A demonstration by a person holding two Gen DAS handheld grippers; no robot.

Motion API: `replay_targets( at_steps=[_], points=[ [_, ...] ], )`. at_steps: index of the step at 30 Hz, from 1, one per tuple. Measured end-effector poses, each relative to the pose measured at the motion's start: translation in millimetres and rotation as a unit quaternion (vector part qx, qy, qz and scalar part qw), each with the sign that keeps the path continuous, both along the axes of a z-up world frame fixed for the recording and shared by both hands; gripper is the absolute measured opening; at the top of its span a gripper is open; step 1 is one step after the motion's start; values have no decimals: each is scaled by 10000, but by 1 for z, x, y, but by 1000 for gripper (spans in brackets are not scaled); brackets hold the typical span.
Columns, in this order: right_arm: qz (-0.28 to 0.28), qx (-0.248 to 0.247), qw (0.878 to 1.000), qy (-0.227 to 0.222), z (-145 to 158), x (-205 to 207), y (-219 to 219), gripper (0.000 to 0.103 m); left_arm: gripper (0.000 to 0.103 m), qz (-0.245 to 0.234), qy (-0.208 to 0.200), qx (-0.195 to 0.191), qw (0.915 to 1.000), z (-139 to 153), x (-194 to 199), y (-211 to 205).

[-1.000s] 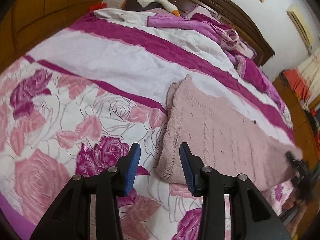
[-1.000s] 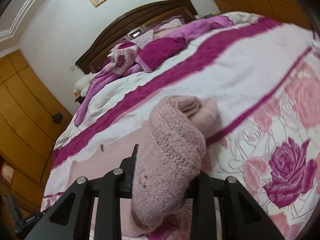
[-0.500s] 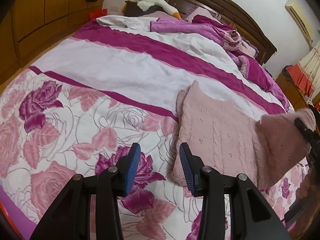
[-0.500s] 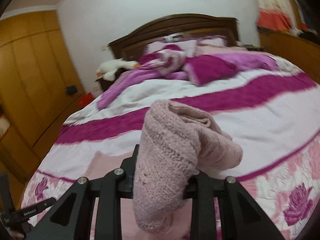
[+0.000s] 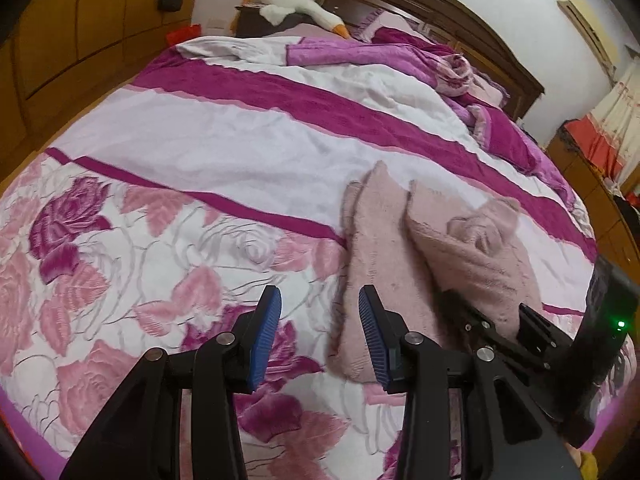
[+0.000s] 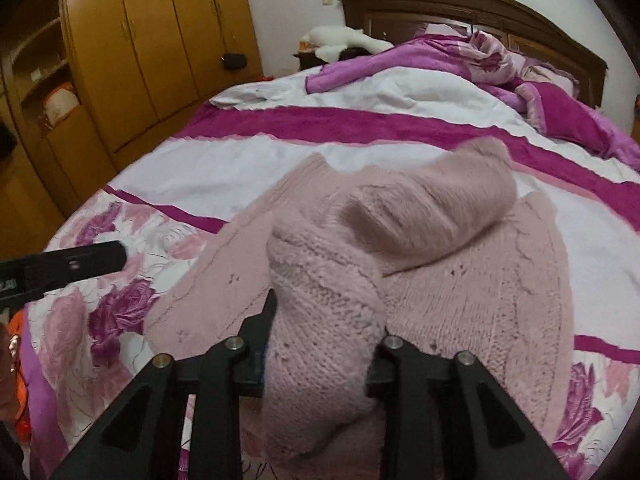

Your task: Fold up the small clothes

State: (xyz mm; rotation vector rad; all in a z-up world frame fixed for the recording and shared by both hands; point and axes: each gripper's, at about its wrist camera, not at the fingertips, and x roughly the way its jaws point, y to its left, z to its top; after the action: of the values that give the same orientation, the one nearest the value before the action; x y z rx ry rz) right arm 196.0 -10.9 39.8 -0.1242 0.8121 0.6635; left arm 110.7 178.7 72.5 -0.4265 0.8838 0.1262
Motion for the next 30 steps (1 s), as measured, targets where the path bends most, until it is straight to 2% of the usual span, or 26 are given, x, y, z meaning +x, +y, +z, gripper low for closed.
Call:
replay_targets(
  at_steps=[1, 3, 5, 10, 14, 18, 21, 28, 30],
  points=[
    [-5, 100, 9999, 30, 3, 0, -4, 44, 18, -57, -27, -59, 10000, 1, 3, -2],
    [104, 353, 9990, 242, 9, -3, -14, 51, 18, -157, -75, -211, 9996, 2, 9, -7],
    [222, 551, 9977, 339, 17, -9, -22, 54, 18, -238, -111, -338, 9991, 3, 13, -11],
    [333, 991, 9945, 98, 42, -20, -48, 61, 18, -496, -185, -378, 9979, 10, 26, -29],
    [-28, 1245, 9922, -91, 55, -10, -76, 64, 18, -750, -272, -309, 9963, 19, 38, -45],
    [-629, 968, 9930, -247, 51, 13, -98, 65, 18, -1048, -376, -136, 9937, 23, 61, -66],
    [-917, 1056, 9901, -136, 41, 28, -114, 65, 18, -1160, -293, 60, 9928, 18, 79, -76],
    [-1108, 1026, 9885, 46, 16, 41, -130, 65, 18, -1124, 219, 622, 9915, -13, 119, -86],
    [-1113, 1167, 9868, 121, 13, 42, -134, 66, 20, -1012, 311, 634, 9924, -21, 125, -83]
  ],
)
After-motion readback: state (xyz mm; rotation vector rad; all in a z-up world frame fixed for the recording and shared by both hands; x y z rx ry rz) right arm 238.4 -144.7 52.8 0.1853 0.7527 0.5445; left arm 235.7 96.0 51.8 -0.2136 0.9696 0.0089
